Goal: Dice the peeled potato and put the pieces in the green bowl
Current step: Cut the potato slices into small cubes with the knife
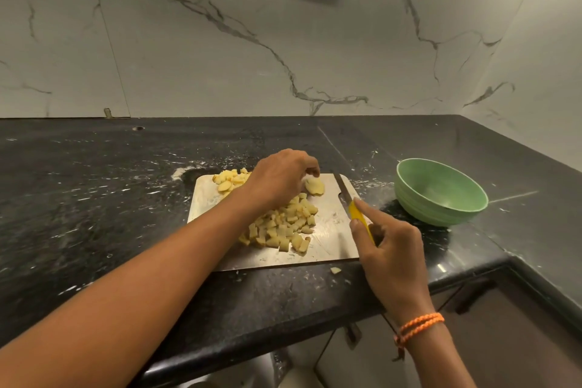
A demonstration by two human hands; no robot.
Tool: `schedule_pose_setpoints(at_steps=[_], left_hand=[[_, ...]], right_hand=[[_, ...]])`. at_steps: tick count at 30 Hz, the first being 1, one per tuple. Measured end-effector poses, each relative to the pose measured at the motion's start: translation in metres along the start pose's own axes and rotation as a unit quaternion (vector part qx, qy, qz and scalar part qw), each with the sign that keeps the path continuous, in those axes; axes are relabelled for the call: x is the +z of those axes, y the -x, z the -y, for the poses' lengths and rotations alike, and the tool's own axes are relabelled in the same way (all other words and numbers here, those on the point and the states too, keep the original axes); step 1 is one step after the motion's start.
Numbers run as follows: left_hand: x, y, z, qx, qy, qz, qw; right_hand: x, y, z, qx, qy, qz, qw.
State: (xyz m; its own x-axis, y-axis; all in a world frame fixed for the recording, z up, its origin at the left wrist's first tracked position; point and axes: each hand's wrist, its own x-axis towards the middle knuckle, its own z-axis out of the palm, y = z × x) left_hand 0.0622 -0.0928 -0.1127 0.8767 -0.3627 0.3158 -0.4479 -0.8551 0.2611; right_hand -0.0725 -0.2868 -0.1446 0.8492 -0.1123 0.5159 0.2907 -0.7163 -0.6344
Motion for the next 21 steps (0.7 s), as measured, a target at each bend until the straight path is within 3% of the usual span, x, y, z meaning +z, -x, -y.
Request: schedule_pose_setpoints(at_steps=[5, 10, 16, 21], left_hand=[[0.002, -0.005, 0.002, 0.026, -0.003, 0.054, 0.998], [0.001, -0.004, 0.004, -0.006, -0.006, 0.014, 1.000], [0.007, 0.001, -0.012, -0.078, -0.036, -0.084, 0.993], [0.008, 0.003, -0.015, -0.114, -0.007, -0.104, 0.988]], right_hand=[[0.003, -0.013, 0.003, 0.020, 0.036, -0.014, 0.999], [0.004, -0.014, 0.009, 0.017, 0.078, 0.000, 0.997], [0.014, -0.026, 0.017, -0.029, 0.133, 0.031, 0.990], [0.023, -0.034, 0.022, -0.065, 0.175, 0.064, 0.980]])
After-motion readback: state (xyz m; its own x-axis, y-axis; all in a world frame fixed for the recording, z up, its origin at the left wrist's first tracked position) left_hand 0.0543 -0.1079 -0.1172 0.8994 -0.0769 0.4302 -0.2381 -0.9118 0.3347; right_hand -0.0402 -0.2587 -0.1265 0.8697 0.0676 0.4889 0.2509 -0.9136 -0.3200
